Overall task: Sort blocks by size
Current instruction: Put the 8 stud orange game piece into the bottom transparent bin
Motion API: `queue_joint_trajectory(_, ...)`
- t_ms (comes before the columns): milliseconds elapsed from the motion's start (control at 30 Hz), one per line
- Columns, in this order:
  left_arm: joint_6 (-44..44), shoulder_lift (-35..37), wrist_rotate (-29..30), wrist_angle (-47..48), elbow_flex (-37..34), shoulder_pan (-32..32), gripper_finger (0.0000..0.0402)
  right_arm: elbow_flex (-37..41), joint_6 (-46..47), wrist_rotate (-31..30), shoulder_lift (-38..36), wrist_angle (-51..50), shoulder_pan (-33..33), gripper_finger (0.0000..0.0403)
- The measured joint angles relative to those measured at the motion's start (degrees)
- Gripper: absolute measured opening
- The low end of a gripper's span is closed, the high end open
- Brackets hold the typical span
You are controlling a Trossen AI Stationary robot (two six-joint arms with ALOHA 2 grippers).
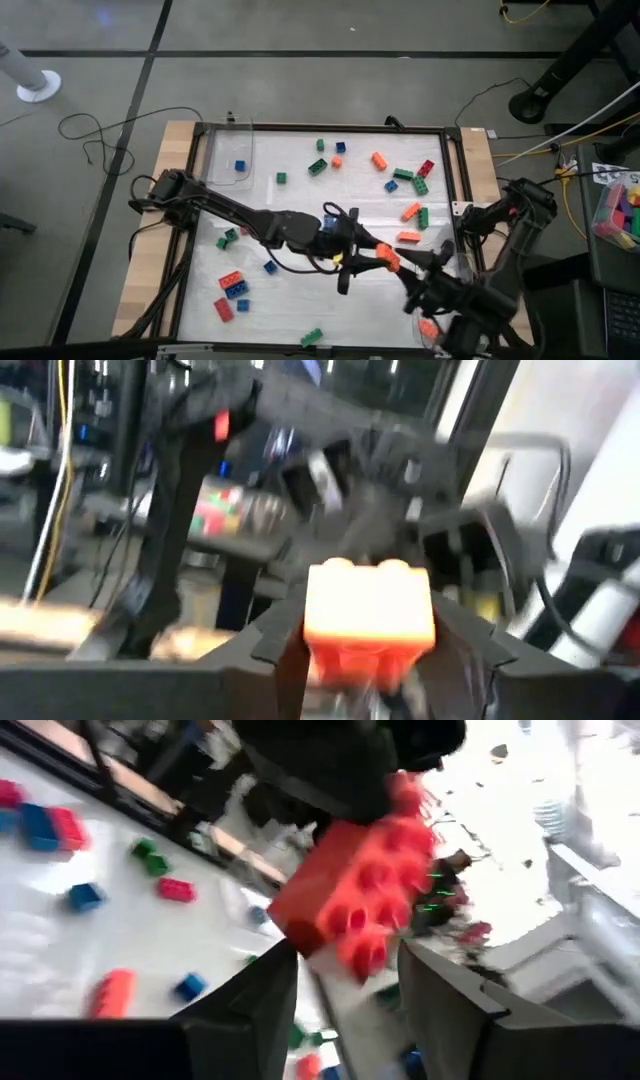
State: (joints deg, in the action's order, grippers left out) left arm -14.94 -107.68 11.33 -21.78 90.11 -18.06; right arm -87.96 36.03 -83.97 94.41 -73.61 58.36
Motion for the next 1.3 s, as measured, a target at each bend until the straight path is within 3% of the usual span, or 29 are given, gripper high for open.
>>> queue_joint_trajectory(100,0.1,1.2,0.1,7.4,0.0,0.0,0.0141,0.2,21.7,5.3,-2.7,-16.7,3.4,0.0172)
queue_joint_trajectory(133,0.1,1.4,0.3,9.2,-0.1,-0.2,0.0140,1.7,27.5,6.6,-4.4,-16.2,4.1,0.0172)
queue_joint_trajectory(233,0.9,1.5,1.8,12.4,-0.1,-0.3,0.0140,10.3,29.9,7.4,-11.6,-9.0,4.9,0.0172)
queue_joint_trajectory(433,4.8,1.6,5.0,19.3,-1.7,-0.4,0.0140,28.8,51.4,8.2,-23.7,-1.1,5.5,0.0172)
queue_joint_trajectory(600,7.1,1.6,5.4,21.3,-3.6,-1.1,0.0141,42.8,58.2,8.7,-30.2,19.3,5.4,0.0172)
queue_joint_trajectory(767,9.9,1.6,5.3,19.1,-5.2,-2.2,0.0140,52.7,58.2,11.0,-32.5,43.7,5.4,0.0172)
queue_joint_trajectory(933,11.7,1.6,5.2,19.3,-5.3,-3.2,0.0140,56.1,54.2,18.6,-32.8,61.4,5.3,0.0172)
queue_joint_trajectory(1133,12.9,1.6,5.3,19.3,-5.3,-4.0,0.0140,56.2,23.7,31.3,-32.7,82.9,0.2,0.0172)
queue_joint_trajectory(1300,13.7,1.6,5.3,19.4,-5.3,-4.5,0.0140,56.2,5.5,46.5,-32.7,88.9,-11.1,0.0172)
